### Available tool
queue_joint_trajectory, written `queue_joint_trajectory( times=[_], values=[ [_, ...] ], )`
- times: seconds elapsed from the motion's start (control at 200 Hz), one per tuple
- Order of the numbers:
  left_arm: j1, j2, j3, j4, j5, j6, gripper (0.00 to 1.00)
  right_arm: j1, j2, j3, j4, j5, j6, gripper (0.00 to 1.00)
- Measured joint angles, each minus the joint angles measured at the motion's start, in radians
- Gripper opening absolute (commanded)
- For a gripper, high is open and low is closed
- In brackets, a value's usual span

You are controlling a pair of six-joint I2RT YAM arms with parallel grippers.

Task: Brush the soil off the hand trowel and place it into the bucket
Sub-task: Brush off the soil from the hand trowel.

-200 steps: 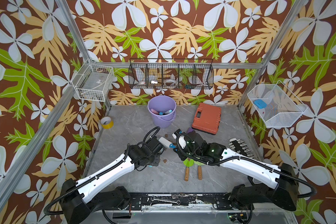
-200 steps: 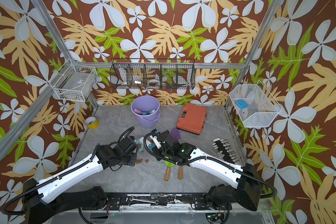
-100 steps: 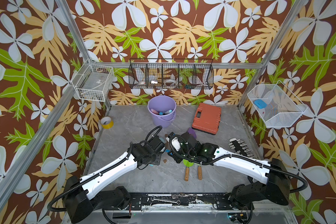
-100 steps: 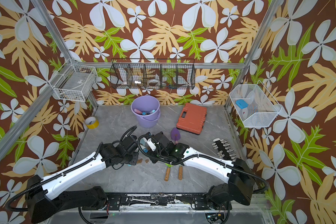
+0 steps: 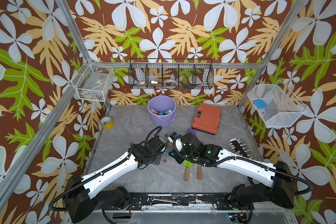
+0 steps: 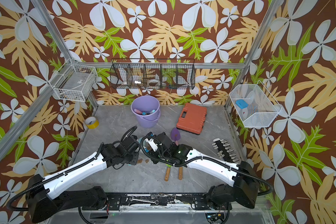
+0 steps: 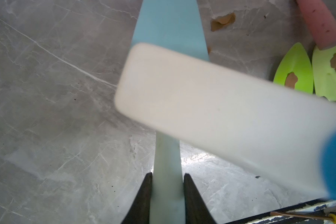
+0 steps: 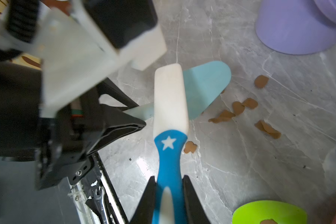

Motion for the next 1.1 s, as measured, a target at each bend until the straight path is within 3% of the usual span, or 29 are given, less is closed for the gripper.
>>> queue_joint_trajectory(
  times=[0.3, 0.555, 0.666, 0.771, 0.941, 1.101],
  values=[
    [0.000, -0.002, -0.002, 0.011, 0.004, 0.008, 0.00, -0.002, -0.010, 0.037, -0.034, 0.163, 0.034, 0.00],
    [0.000, -0.008, -0.011, 0.037, 0.035, 0.023, 0.00, 0.005, 0.023, -0.035, 0.071, 0.065, 0.061, 0.00],
    [0.002, -0.016, -0.019, 0.031, 0.049, 0.027, 0.00, -0.055, 0.071, 0.008, 0.054, 0.092, 0.051, 0.00],
    [0.001, -0.016, -0.017, 0.038, 0.055, 0.034, 0.00, -0.114, 0.028, 0.011, 0.043, 0.164, 0.056, 0.00],
    [0.001, -0.017, -0.011, 0.037, 0.053, 0.042, 0.00, -0.055, -0.039, 0.022, 0.094, 0.123, 0.052, 0.00],
    [0.001, -0.009, 0.006, 0.037, 0.053, 0.042, 0.00, -0.007, -0.019, -0.056, 0.152, 0.006, 0.055, 0.00]
  ],
)
